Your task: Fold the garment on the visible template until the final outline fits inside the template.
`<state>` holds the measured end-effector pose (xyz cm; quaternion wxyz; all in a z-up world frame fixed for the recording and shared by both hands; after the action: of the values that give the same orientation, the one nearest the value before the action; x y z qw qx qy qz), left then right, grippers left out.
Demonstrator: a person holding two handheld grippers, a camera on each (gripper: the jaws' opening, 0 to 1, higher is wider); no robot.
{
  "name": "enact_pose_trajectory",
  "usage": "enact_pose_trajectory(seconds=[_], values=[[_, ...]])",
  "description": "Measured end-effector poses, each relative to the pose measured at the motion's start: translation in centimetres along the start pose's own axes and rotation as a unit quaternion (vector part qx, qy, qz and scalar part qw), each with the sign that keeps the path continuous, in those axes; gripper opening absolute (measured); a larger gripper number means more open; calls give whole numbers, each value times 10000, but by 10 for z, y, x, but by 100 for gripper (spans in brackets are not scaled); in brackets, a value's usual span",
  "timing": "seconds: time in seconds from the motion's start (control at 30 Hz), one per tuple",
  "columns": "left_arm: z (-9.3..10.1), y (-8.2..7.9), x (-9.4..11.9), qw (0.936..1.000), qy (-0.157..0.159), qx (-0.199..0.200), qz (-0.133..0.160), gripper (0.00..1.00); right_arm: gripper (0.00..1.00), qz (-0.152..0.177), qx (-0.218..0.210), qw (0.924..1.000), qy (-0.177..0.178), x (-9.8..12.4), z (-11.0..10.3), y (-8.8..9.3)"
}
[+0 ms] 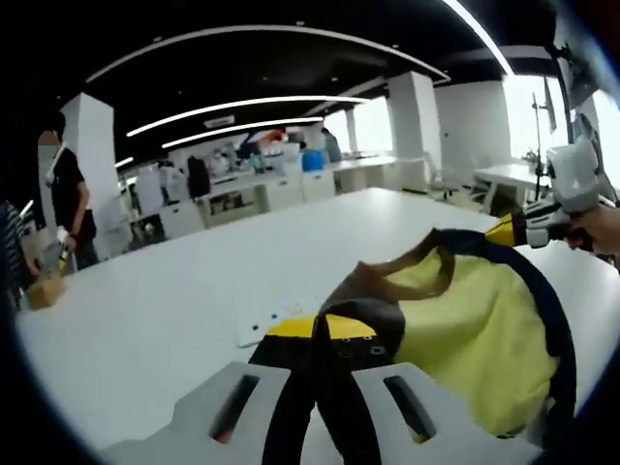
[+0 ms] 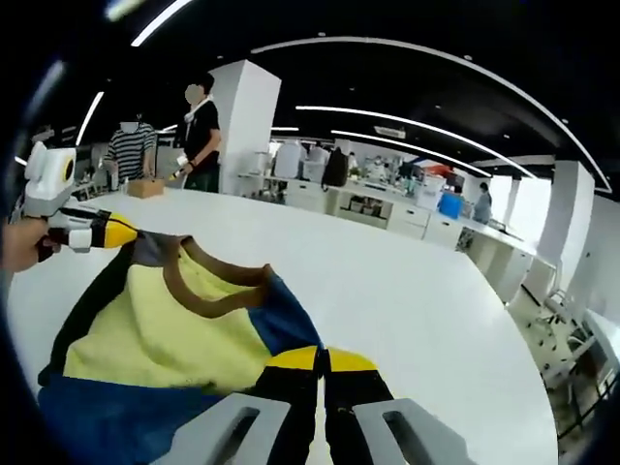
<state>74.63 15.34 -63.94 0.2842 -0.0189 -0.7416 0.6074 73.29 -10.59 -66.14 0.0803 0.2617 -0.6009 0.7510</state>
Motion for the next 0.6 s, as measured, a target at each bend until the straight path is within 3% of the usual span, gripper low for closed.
enact_pose_trajectory(seconds=[0.07, 0.23, 0.4, 0.5, 0.53, 0.6], values=[[-2, 7, -7, 9996, 72, 266, -61, 0, 0, -118, -102, 9999, 8, -11, 2, 8], [-1, 29, -25, 9991, 104, 63, -418, 0, 0, -448, -370, 9983, 61, -28, 1, 29], [-1, 46, -38, 9977, 114, -16, -665, 0, 0, -570, -307, 9979, 5, -39, -5, 38], [1, 47, -43, 9972, 280, 228, -654, 0, 0, -640, -687, 9955, 153, -43, -1, 44], [0, 45, -43, 9977, 296, 202, -571, 0, 0, -682, -653, 9954, 152, -44, -1, 46], [-5, 49, -45, 9973, 160, 80, -712, 0, 0, -713, -577, 9956, 182, -45, -1, 48]])
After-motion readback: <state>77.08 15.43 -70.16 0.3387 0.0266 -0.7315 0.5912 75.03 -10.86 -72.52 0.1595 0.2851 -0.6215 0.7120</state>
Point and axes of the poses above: the point that each gripper's makers call its tool centre point, and the gripper's own axes: x roughly backward along the fingers, z roughly to its right, y roughly out of its underside, the point moved 2 cm from there along x, roughly backward along the fingers, and after that the axes turned 4 degrees about -z, right-handed, at the moved point
